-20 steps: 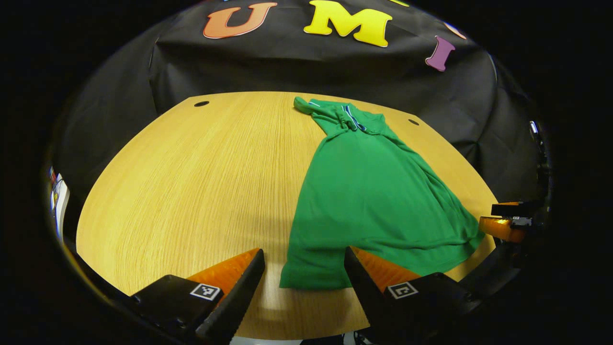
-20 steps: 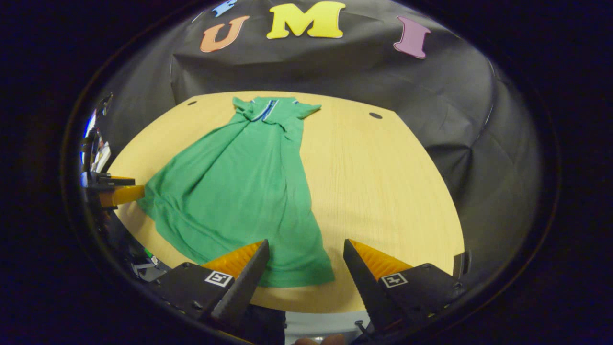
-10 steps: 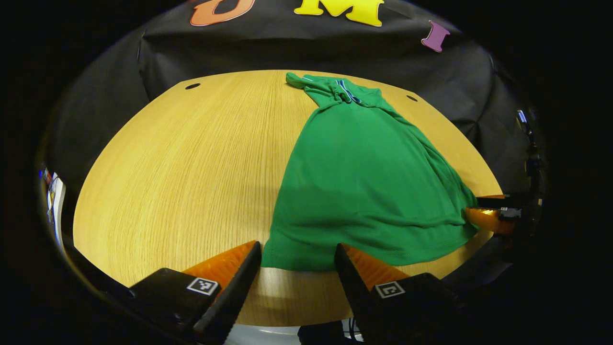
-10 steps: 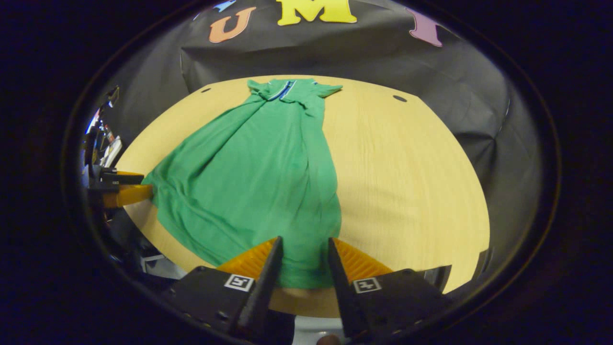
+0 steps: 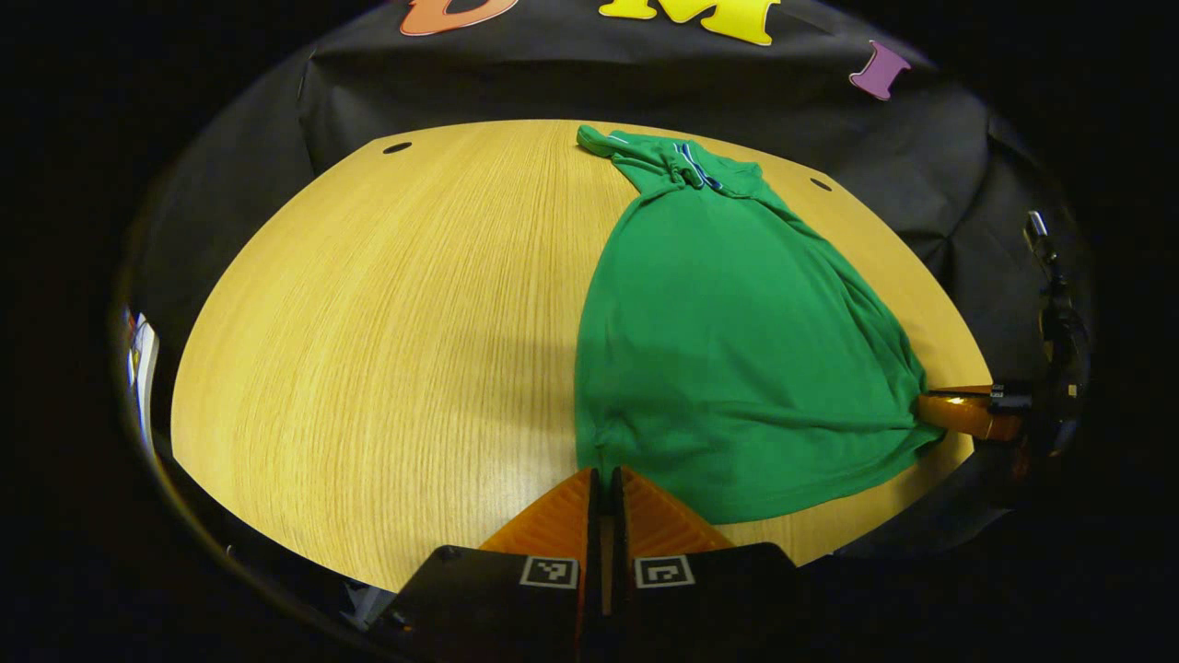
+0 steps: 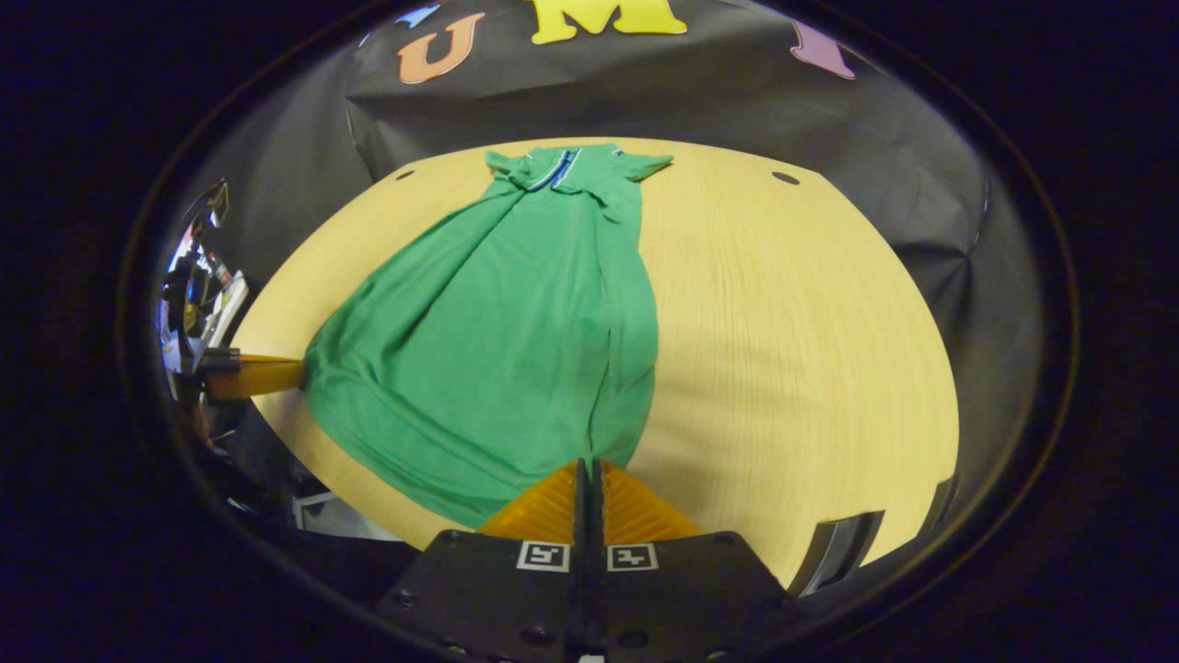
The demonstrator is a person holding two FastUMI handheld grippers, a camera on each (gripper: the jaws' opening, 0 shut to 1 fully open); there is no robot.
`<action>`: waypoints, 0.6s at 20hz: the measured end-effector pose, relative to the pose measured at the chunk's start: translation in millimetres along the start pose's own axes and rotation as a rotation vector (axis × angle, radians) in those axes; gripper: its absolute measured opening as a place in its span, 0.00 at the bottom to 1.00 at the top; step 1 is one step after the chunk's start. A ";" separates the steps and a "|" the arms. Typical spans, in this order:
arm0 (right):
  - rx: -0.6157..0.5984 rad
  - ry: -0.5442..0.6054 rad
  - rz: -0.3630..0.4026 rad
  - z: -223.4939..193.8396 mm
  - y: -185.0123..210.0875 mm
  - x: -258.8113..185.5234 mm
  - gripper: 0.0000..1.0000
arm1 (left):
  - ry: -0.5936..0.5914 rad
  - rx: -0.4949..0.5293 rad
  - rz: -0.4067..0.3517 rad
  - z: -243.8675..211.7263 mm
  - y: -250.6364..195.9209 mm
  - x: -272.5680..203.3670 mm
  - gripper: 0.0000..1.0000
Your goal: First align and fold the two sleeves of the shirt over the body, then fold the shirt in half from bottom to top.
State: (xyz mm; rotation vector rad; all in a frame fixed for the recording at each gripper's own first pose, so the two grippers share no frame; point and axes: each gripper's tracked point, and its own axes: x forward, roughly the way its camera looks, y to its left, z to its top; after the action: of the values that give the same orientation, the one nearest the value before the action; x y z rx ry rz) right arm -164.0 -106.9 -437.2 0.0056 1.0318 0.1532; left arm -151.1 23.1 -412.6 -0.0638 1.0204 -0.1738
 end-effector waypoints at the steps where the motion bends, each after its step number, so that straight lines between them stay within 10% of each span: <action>1: 0.003 -0.013 -0.003 4.3 -1.3 -6.4 0.00 | -0.013 0.007 -0.010 3.0 -0.8 -5.4 0.10; 12: 0.040 -0.196 0.003 103.9 -9.3 -54.2 0.00 | -0.184 0.028 -0.087 92.6 -16.4 -48.8 0.09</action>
State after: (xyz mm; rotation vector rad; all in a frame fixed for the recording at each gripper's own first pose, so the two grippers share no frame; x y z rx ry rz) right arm -101.2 -116.1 -338.3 0.0578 0.8393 0.1323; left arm -99.0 12.8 -320.9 -0.0973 0.8324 -0.2566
